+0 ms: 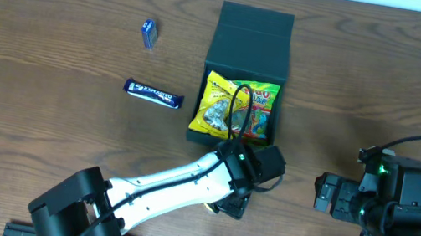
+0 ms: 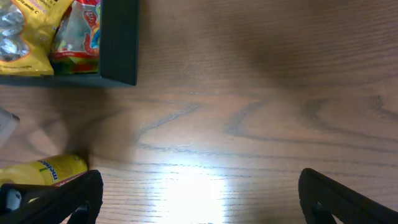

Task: Pack container
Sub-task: 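Close the left gripper around the Mentos bottle and lift it, then carry the Mentos bottle up over the box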

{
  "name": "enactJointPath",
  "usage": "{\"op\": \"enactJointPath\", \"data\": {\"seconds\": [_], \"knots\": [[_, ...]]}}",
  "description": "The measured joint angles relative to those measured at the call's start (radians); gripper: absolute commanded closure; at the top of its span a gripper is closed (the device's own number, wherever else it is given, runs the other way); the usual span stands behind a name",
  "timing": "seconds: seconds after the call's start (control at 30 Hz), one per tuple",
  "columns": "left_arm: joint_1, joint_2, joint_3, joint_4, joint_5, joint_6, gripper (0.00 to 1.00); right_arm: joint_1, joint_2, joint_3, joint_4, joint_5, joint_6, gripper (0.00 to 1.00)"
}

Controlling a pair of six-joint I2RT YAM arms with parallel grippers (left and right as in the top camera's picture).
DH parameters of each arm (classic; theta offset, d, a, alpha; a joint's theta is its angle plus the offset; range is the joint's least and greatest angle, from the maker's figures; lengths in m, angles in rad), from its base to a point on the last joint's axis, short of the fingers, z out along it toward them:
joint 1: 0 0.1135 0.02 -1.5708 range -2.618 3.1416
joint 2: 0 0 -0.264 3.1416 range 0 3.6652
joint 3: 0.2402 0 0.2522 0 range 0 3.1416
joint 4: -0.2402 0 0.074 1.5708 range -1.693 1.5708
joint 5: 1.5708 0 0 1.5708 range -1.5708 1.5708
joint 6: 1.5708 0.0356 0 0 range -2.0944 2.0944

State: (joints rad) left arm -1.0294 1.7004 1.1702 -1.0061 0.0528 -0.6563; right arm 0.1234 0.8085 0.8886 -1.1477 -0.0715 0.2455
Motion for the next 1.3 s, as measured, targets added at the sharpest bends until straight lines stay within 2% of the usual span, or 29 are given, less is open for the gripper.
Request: {"op": "enactJointPath", "data": {"seconds": [0.1,0.23,0.43,0.53,0.57,0.97,1.3], "knots": [[0.0,0.0,0.0,0.002,0.0,0.0,0.45,0.0,0.0,0.0,0.0,0.0,0.0,0.01],[0.0,0.0,0.0,0.002,0.002,0.003,0.55,0.0,0.0,0.0,0.0,0.0,0.0,0.01],[0.0,0.0,0.0,0.002,0.003,0.001,0.76,0.0,0.0,0.0,0.0,0.0,0.0,0.01],[0.0,0.0,0.0,0.002,0.003,0.001,0.92,0.0,0.0,0.0,0.0,0.0,0.0,0.01],[0.0,0.0,0.0,0.002,0.003,-0.001,0.94,0.0,0.0,0.0,0.0,0.0,0.0,0.01],[0.0,-0.003,0.014,-0.04,-0.009,-0.021,0.94,0.0,0.0,0.0,0.0,0.0,0.0,0.01],[0.041,-0.028,0.33,-0.261,-0.064,0.032,0.94,0.0,0.0,0.0,0.0,0.0,0.0,0.01]]}}
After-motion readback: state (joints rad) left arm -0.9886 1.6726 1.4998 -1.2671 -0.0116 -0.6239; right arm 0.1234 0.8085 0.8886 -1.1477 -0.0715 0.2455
